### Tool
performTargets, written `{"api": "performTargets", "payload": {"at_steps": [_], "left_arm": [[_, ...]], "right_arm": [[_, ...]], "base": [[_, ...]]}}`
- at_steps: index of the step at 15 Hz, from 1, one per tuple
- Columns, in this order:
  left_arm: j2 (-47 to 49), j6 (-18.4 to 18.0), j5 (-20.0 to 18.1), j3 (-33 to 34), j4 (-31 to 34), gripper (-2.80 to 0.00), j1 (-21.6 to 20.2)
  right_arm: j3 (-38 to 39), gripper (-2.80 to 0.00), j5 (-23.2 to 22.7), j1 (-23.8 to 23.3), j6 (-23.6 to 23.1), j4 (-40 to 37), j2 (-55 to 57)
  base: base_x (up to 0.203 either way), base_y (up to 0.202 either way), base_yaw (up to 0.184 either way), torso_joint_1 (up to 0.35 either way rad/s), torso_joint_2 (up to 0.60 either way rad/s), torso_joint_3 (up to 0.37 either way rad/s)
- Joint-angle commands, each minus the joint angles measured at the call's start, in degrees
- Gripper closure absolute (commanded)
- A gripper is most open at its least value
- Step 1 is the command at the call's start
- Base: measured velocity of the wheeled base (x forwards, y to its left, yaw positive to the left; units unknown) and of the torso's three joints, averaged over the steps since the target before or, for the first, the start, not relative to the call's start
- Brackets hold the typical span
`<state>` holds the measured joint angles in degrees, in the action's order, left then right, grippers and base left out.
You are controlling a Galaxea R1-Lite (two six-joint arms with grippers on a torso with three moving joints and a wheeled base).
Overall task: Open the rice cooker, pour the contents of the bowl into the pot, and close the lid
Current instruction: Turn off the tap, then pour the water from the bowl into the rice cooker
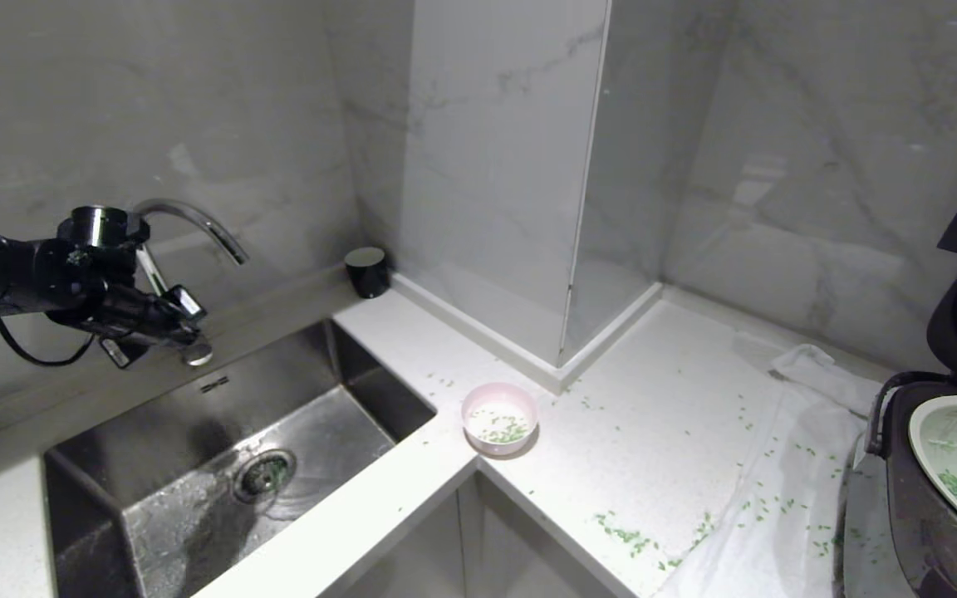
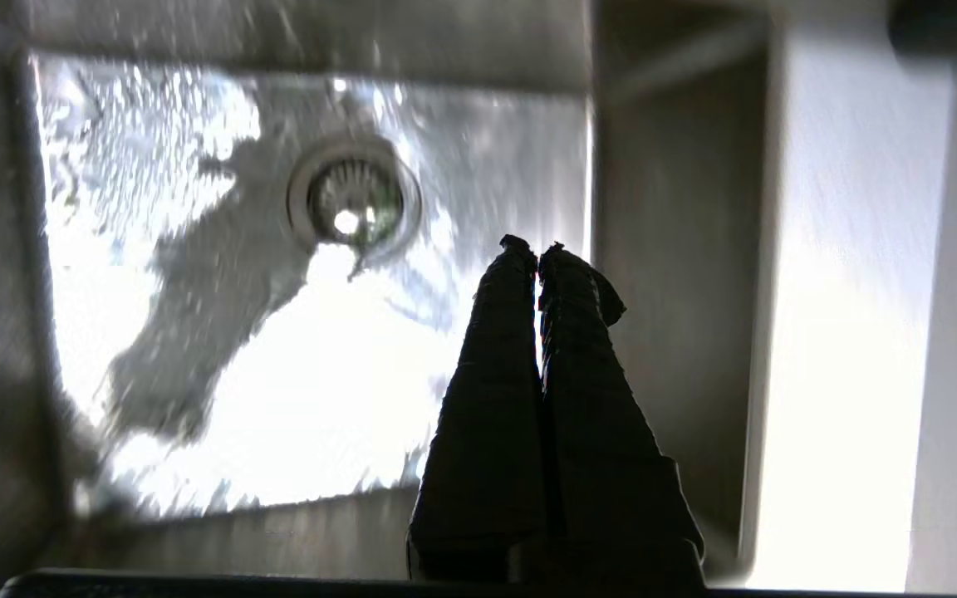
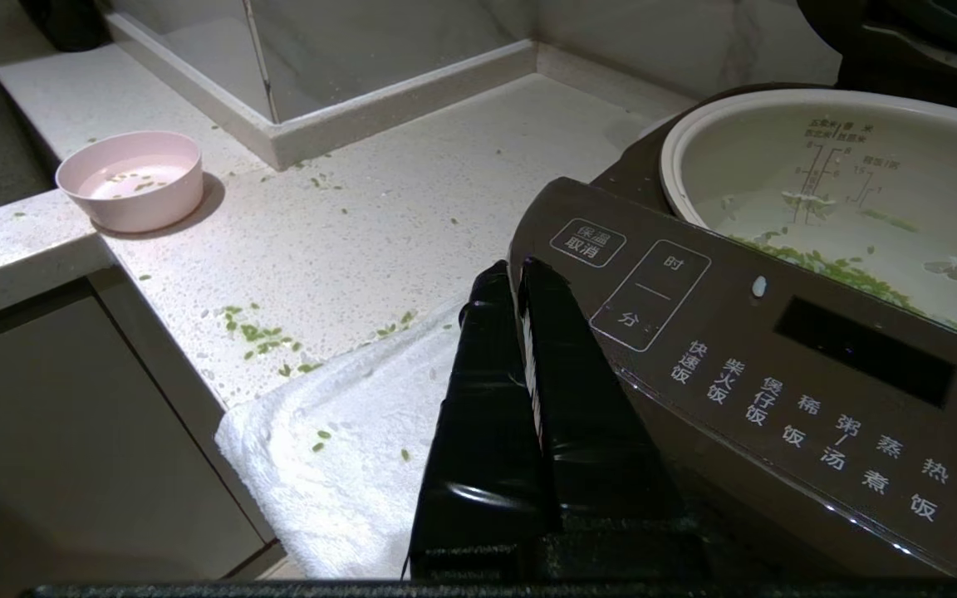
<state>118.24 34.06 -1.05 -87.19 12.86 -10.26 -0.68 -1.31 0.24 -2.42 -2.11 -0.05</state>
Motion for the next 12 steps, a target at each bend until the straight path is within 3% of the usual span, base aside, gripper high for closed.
{"api": "performTargets", "payload": {"at_steps": [1, 6, 12], "left_arm": [[-14.34, -2.41, -2.55, 10.56, -1.39, 0.0, 3.7], [-32.47, -5.46, -5.28, 25.48, -7.24, 0.0, 12.42], [-48.99, -10.74, -5.23, 37.16, -7.73, 0.0, 13.82]], "right_arm": [[0.07, 0.0, -0.01, 0.02, -0.04, 0.0, -0.04], [-0.02, 0.0, -0.01, 0.02, -0.04, 0.0, -0.04], [0.07, 0.0, -0.01, 0.02, -0.04, -0.01, -0.04]], "base": [[0.0, 0.0, 0.0, 0.0, 0.0, 0.0], [0.0, 0.0, 0.0, 0.0, 0.0, 0.0], [0.0, 0.0, 0.0, 0.0, 0.0, 0.0]]}}
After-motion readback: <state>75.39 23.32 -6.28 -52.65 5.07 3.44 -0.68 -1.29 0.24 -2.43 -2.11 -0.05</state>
